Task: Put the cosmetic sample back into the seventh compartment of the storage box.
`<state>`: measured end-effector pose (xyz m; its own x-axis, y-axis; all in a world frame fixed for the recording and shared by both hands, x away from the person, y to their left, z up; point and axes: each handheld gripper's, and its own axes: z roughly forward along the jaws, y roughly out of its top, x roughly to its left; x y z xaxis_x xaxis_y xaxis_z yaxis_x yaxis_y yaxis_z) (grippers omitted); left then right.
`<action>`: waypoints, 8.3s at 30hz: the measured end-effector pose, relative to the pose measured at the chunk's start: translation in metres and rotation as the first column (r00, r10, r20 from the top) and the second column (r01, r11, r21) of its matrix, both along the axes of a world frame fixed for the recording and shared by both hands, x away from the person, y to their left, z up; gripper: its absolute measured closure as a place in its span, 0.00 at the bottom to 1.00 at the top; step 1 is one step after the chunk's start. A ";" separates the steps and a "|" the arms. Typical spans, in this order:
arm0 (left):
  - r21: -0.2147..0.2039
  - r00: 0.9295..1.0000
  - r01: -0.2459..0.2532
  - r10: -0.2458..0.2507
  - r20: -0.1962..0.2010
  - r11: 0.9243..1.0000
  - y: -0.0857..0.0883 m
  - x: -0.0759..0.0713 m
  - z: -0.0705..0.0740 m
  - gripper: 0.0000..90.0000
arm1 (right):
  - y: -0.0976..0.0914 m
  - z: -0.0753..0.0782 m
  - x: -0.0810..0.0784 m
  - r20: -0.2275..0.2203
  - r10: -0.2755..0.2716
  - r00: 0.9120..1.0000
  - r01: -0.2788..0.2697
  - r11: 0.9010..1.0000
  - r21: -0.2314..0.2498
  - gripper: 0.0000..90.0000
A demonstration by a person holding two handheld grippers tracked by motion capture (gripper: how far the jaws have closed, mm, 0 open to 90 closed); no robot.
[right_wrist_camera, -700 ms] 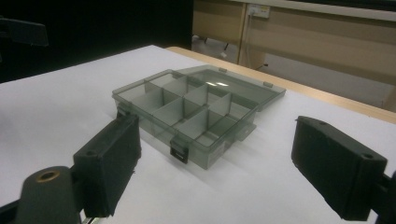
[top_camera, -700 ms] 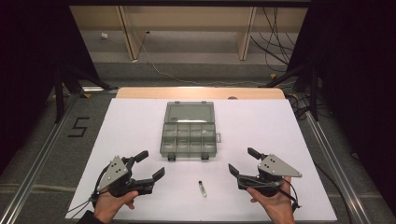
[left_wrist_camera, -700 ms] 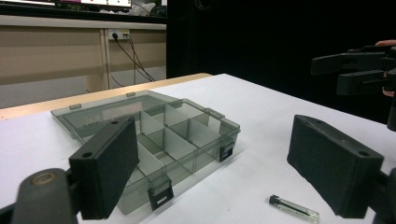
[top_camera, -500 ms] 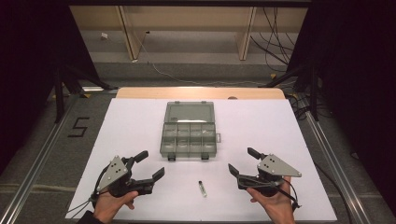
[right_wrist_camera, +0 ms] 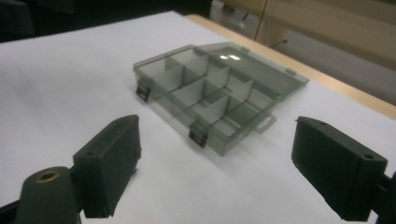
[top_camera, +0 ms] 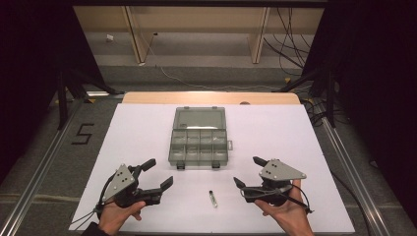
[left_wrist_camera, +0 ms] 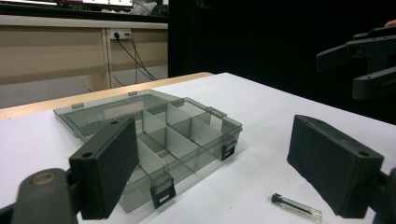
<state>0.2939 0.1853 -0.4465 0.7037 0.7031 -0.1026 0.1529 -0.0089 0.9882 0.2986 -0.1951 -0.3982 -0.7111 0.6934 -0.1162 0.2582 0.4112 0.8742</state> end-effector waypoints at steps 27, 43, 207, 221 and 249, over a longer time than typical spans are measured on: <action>-0.003 1.000 0.002 -0.002 0.000 1.000 0.000 0.000 0.000 0.17 | 0.080 -0.007 0.034 -0.356 0.158 0.921 -0.275 0.911 -0.307 0.28; -0.005 1.000 0.004 -0.004 0.000 1.000 -0.001 0.000 0.000 0.17 | 0.102 -0.038 0.047 -0.492 0.130 0.861 -0.352 0.850 -0.391 0.37; -0.005 1.000 0.008 -0.008 -0.004 1.000 -0.001 0.000 0.001 0.17 | 0.114 0.001 0.127 -0.253 0.057 0.966 -0.099 0.982 -0.158 0.39; -0.009 1.000 0.006 -0.006 -0.003 1.000 -0.001 0.001 0.000 0.17 | 0.091 0.007 0.106 -0.167 0.105 0.980 -0.120 0.989 -0.082 0.33; -0.006 1.000 0.008 -0.008 -0.002 1.000 -0.001 0.001 0.000 0.17 | 0.065 0.013 0.082 -0.090 0.130 0.987 -0.126 0.991 0.044 0.26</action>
